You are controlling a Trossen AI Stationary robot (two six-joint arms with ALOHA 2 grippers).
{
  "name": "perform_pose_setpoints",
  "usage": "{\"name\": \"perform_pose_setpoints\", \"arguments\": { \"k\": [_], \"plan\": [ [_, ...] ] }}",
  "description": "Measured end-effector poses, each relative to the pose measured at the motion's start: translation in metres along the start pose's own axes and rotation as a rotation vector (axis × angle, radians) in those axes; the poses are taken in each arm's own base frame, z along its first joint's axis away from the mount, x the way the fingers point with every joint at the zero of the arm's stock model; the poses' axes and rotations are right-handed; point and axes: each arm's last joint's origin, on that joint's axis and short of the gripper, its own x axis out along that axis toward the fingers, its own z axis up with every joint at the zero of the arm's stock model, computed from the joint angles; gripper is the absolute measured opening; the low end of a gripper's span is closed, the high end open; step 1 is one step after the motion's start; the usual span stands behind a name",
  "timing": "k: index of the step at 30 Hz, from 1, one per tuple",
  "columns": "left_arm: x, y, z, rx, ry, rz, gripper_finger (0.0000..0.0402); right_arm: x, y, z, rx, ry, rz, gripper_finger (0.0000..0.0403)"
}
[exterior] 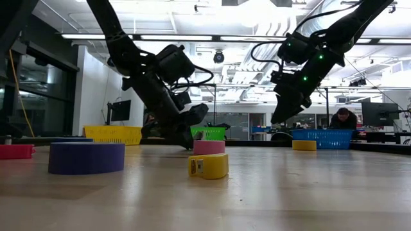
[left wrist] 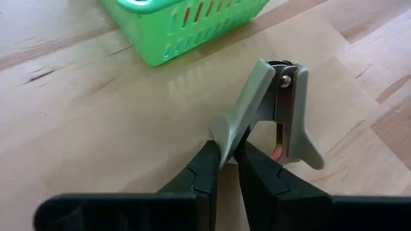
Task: Pick and place Stapler, Stapler remover, tape
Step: Put the gray staple remover into the blue basket
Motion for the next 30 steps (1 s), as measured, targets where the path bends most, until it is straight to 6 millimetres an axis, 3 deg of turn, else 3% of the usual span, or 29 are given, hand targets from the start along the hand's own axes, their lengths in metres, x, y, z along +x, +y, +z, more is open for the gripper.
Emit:
{"name": "perform_pose_setpoints", "arguments": {
  "k": [12,17,24,30],
  "plan": [
    [-0.003,-0.015,0.009,0.080,-0.100,-0.147,0.0039,-0.005,0.041,0.014,-0.161,-0.170,0.216,0.0240],
    [-0.006,-0.021,0.014,0.089,-0.170,-0.187,0.0039,-0.010,0.061,0.022,-0.133,-0.272,0.255,0.0240],
    [-0.012,-0.034,0.023,0.117,-0.311,-0.207,0.0038,-0.017,0.083,0.027,-0.083,-0.369,0.156,0.0240],
    [-0.023,-0.056,0.031,0.217,-0.409,-0.167,0.0038,-0.023,0.095,0.029,-0.068,-0.443,0.085,0.0240]
  ]
}}
